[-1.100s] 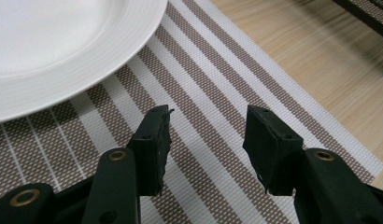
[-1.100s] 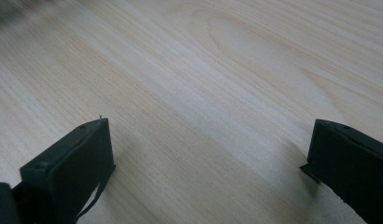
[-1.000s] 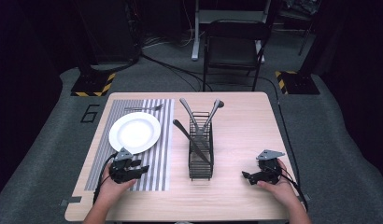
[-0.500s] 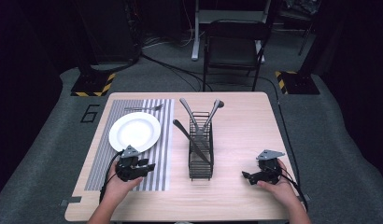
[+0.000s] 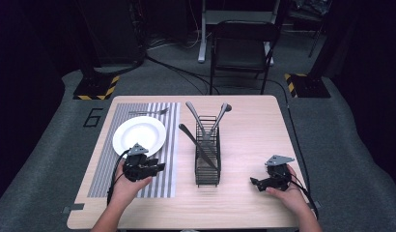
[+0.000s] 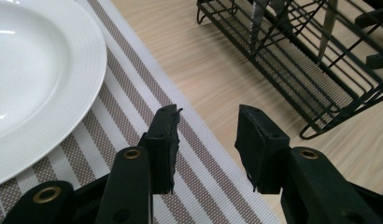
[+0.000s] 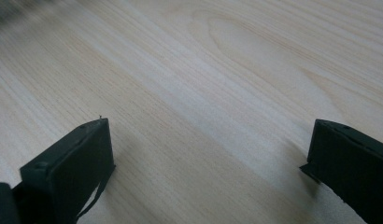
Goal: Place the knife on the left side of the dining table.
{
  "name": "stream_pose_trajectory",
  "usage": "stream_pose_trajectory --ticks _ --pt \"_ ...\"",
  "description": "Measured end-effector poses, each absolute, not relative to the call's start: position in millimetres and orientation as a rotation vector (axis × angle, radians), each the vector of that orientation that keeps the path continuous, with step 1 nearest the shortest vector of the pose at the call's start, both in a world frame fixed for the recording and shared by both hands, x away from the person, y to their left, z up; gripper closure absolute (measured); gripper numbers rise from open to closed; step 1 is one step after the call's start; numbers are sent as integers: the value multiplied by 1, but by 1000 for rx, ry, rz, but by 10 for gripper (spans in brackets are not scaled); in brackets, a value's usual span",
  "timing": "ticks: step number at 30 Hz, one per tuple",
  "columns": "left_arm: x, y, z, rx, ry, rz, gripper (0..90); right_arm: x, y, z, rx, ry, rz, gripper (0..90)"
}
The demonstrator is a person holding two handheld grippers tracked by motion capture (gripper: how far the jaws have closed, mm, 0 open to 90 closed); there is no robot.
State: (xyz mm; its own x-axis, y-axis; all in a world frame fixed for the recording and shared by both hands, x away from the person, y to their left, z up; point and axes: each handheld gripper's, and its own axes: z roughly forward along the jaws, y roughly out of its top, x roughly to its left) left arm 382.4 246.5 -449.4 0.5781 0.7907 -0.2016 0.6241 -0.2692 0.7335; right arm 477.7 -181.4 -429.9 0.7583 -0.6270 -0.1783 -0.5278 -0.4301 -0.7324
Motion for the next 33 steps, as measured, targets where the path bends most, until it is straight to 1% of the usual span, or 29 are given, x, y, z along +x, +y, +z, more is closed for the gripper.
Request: stream_pose_trajectory --ticks 6,13,33 --pt "386 242 -436 1988 1119 271 585 478 -181 -430 -2124 862 -153 0" --pt "389 237 -416 1983 1114 270 615 478 -181 -430 -2124 863 -153 0" --pt "404 211 -373 1945 1097 252 627 478 -181 -430 -2125 862 -153 0"
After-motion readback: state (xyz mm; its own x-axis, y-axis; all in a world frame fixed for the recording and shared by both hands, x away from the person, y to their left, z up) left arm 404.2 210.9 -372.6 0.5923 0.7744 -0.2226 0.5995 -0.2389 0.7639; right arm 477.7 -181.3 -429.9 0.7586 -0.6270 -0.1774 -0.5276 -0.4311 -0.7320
